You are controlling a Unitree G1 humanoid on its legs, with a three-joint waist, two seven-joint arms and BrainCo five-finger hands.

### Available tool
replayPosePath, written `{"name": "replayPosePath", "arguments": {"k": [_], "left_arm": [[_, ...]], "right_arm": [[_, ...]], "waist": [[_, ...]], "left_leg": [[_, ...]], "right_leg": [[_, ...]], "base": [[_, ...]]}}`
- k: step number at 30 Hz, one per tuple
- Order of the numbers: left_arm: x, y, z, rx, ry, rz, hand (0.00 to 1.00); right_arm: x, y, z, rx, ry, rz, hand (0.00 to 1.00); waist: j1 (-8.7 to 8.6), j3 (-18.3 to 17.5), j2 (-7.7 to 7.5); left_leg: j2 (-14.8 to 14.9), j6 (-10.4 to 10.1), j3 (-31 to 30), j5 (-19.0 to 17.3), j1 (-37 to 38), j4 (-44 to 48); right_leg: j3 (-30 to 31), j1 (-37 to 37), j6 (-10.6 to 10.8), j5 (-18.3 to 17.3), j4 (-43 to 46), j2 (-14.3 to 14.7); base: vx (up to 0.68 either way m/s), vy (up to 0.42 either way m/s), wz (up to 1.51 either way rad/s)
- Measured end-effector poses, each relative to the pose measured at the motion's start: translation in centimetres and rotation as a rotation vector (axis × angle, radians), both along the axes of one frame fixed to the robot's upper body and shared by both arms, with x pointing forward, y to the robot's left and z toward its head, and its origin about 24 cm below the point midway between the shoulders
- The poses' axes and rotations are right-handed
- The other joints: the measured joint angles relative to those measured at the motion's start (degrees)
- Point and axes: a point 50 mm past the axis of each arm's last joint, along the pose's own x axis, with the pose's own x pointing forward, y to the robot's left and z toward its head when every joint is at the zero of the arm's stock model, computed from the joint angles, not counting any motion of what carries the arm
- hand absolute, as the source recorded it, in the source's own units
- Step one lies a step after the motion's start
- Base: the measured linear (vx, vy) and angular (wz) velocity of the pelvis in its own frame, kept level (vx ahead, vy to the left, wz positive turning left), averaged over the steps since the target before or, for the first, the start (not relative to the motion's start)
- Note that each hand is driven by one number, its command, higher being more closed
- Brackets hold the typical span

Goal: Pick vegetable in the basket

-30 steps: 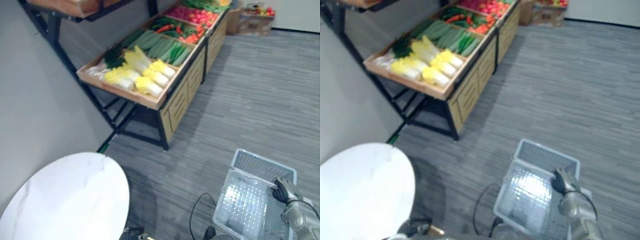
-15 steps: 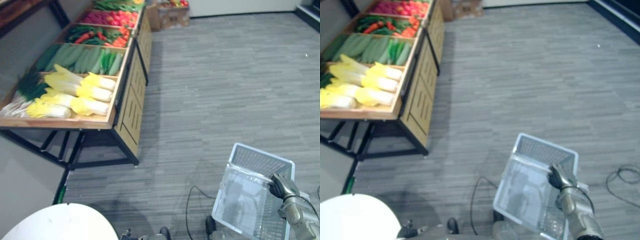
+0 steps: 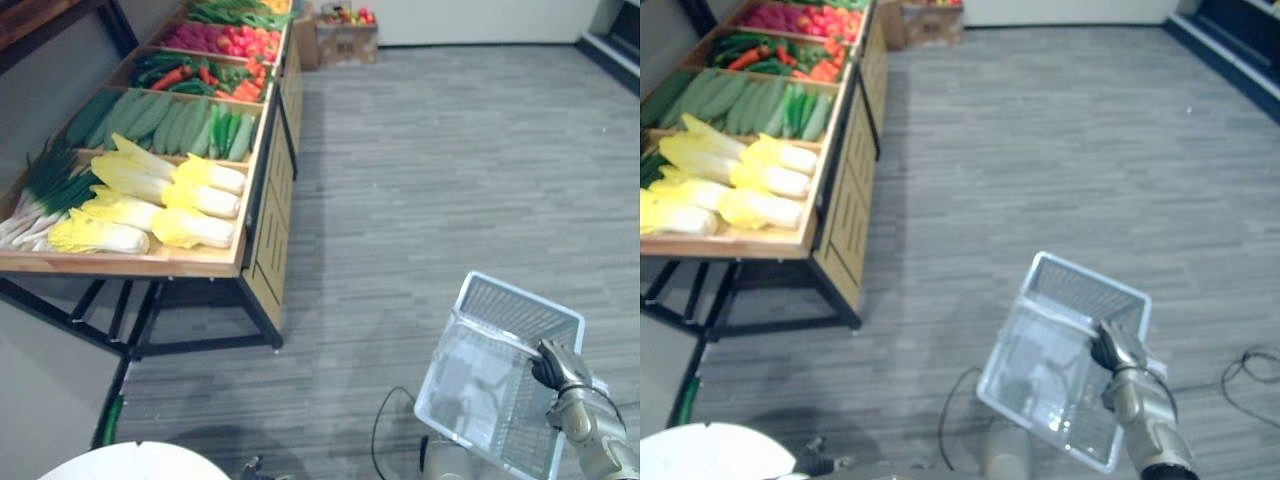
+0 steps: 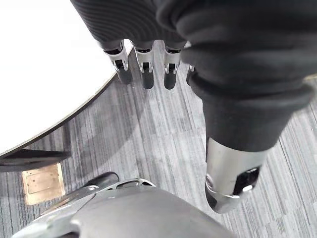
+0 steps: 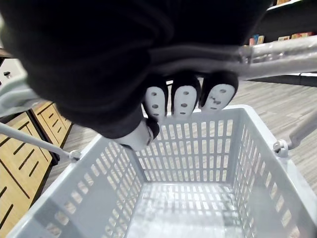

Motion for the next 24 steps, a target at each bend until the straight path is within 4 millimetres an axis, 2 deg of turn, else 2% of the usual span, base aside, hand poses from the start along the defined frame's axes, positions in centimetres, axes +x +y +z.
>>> {"name": "replayPosePath", "arguments": {"k": [2,3,4,5,6,7,8,9,11,12,13,14,15,16,17,18,19,20,21,23,24], "left_arm": [[0.7,-0.2,0.1,-0.006,-0.014,-0.005,0.00],[0.9,-0.2,0.1,-0.007,-0.019,-0.007,0.00],[1.1,-0.3,0.2,-0.006,-0.021,-0.009,0.00],[1.2,-0.2,0.2,-0.004,-0.020,-0.011,0.00],[1.2,-0.2,0.2,-0.003,-0.021,-0.011,0.00],[1.2,-0.2,0.2,-0.001,-0.019,-0.014,0.00],[1.0,0.1,0.2,0.005,-0.015,-0.008,0.00],[1.0,0.2,0.2,0.003,-0.018,0.014,0.00],[1.2,-0.6,0.1,-0.019,-0.026,0.023,0.00],[1.2,-0.9,0.0,-0.027,-0.027,0.026,0.00],[1.1,-1.2,0.0,-0.038,-0.024,0.031,0.00],[1.1,-1.1,0.0,-0.037,-0.023,0.038,0.00],[1.1,-1.1,0.0,-0.039,-0.024,0.050,0.00],[1.0,-1.1,0.0,-0.040,-0.026,0.065,0.00],[1.0,-1.1,-0.1,-0.039,-0.025,0.066,0.00],[0.9,-1.1,-0.1,-0.039,-0.025,0.065,0.00],[1.2,-1.1,0.0,-0.039,-0.037,0.063,0.00],[1.3,-1.1,0.1,-0.038,-0.043,0.064,0.00],[1.3,-1.1,0.1,-0.038,-0.045,0.065,0.00],[1.7,-1.0,0.3,-0.033,-0.068,0.068,0.00],[1.8,-1.0,0.3,-0.032,-0.074,0.067,0.00]], "right_arm": [[0.4,0.0,0.3,0.002,-0.016,-0.004,1.00],[0.6,0.0,0.4,0.003,-0.023,-0.007,1.00],[0.9,-0.2,0.8,0.002,-0.039,-0.013,1.00],[0.8,-0.5,0.9,0.004,-0.048,-0.029,1.00],[0.8,-0.5,0.9,0.005,-0.049,-0.034,1.00],[0.7,-0.6,0.8,0.008,-0.047,-0.039,1.00],[0.6,-0.6,0.8,0.008,-0.043,-0.044,1.00],[0.4,-0.9,0.8,0.007,-0.041,-0.060,1.00],[0.4,-0.9,0.7,0.009,-0.039,-0.072,1.00],[0.4,-0.9,0.7,0.010,-0.039,-0.071,1.00],[0.5,-0.9,0.7,0.014,-0.039,-0.070,1.00],[0.5,-0.8,0.7,0.015,-0.040,-0.069,1.00],[0.0,-0.9,0.4,0.014,-0.026,-0.075,1.00],[-0.6,-1.1,0.1,0.011,-0.007,-0.082,1.00],[-0.9,-1.2,0.0,0.009,0.001,-0.083,1.00],[-1.2,-1.3,-0.1,0.003,0.010,-0.085,1.00],[-1.3,-1.4,-0.2,0.004,0.013,-0.087,1.00],[-1.4,-1.4,-0.2,0.007,0.016,-0.088,1.00],[-1.5,-1.3,-0.3,0.009,0.017,-0.088,1.00],[-1.4,-1.0,-0.5,0.013,0.023,-0.076,1.00],[-1.5,-1.0,-0.5,0.014,0.025,-0.074,1.00]], "waist": [[-0.78,0.77,0.41],[-1.08,1.05,0.79],[-1.29,1.61,1.46],[-1.32,1.98,1.80],[-1.37,1.96,1.70],[-1.38,2.07,1.13],[-1.42,1.91,0.24],[-1.36,1.76,0.65],[-1.22,1.11,1.91],[-1.06,1.06,2.50],[-1.13,0.71,3.13],[-1.12,0.66,3.32],[-1.33,0.68,3.29],[-1.15,0.72,3.21],[-1.05,0.73,3.15],[-0.49,0.86,2.84],[0.16,0.81,2.92],[0.67,0.84,2.87],[0.78,0.84,2.89],[1.71,0.83,2.99],[2.21,0.85,2.96]], "left_leg": [[1.44,-0.10,-1.69,-0.12,0.55,-1.11],[1.85,-0.41,-1.94,-0.30,0.63,-1.12],[2.43,-1.01,-2.42,-0.66,1.04,-1.14],[2.83,-1.75,-3.10,-1.08,1.98,-1.42],[2.83,-2.19,-3.34,-1.28,2.49,-1.54],[2.78,-3.88,-3.57,-2.19,3.92,-1.57],[2.75,-6.00,-4.45,-3.45,5.75,-1.51],[3.99,-7.18,-5.21,-4.18,6.79,-0.98],[6.72,-7.90,-6.79,-3.72,4.57,4.62],[7.57,-8.61,-7.32,-3.20,3.34,7.65],[9.07,-9.89,-8.01,-1.32,1.05,12.46],[10.11,-10.20,-8.54,2.01,-1.24,17.34],[10.65,-11.48,-9.78,8.77,-3.69,24.00],[10.82,-12.81,-10.79,18.78,-5.60,30.13],[10.95,-13.81,-11.03,25.06,-6.62,33.07],[12.39,-15.37,-10.07,25.18,-9.68,41.19],[12.78,-14.39,-8.54,20.73,-13.34,47.71],[12.71,-12.97,-7.43,17.04,-15.50,50.12],[12.58,-12.45,-6.70,15.19,-16.96,50.66],[12.11,-9.72,-4.14,8.47,-23.32,47.92],[11.78,-9.19,-3.11,7.28,-24.62,45.58]], "right_leg": [[-4.96,-1.32,-0.68,-0.62,-8.50,1.74],[-5.47,-1.64,-0.47,-0.44,-11.70,2.24],[-5.51,-2.18,0.60,0.72,-19.10,2.96],[-4.65,-2.23,1.64,3.65,-27.79,3.31],[-4.05,-2.20,1.89,5.63,-31.89,3.15],[-3.47,-2.12,2.01,8.38,-37.55,2.49],[-3.65,-1.84,1.37,10.41,-39.49,1.89],[-4.09,-2.11,0.02,16.68,-37.15,1.94],[-5.86,-3.42,0.73,17.56,-32.68,2.78],[-6.47,-3.41,0.06,16.24,-31.79,3.61],[-7.12,-2.88,-1.61,14.74,-31.13,4.66],[-7.83,-1.58,-2.97,13.59,-30.60,5.31],[-8.61,0.96,-3.46,11.75,-30.24,5.51],[-9.02,4.47,-4.09,9.63,-30.45,5.63],[-8.73,6.45,-4.28,8.63,-30.91,5.64],[-8.34,9.73,-4.97,7.53,-32.71,6.08],[-7.66,13.11,-5.16,7.01,-34.84,6.62],[-7.07,15.70,-5.37,6.63,-36.70,6.84],[-6.76,17.39,-5.62,5.98,-37.89,7.01],[-5.96,21.86,-5.45,4.68,-40.04,7.28],[-5.36,22.55,-5.23,4.16,-40.08,7.19]], "base": [[0.25,-0.004,0.43],[0.30,-0.043,0.36],[0.35,-0.087,0.32],[0.37,-0.111,0.32],[0.42,-0.161,0.33],[0.45,-0.214,0.38],[0.67,-0.359,0.44],[0.49,-0.281,0.36],[0.50,-0.335,0.16],[0.50,-0.359,0.01],[0.42,-0.303,-0.05],[0.55,-0.362,0.06],[0.68,-0.404,0.10],[0.55,-0.295,0.10],[0.55,-0.237,-0.06],[0.48,-0.191,-0.22],[0.54,-0.207,-0.33],[0.40,-0.160,-0.31],[0.37,-0.125,-0.24],[0.32,-0.050,-0.30],[0.30,0.033,-0.45]]}}
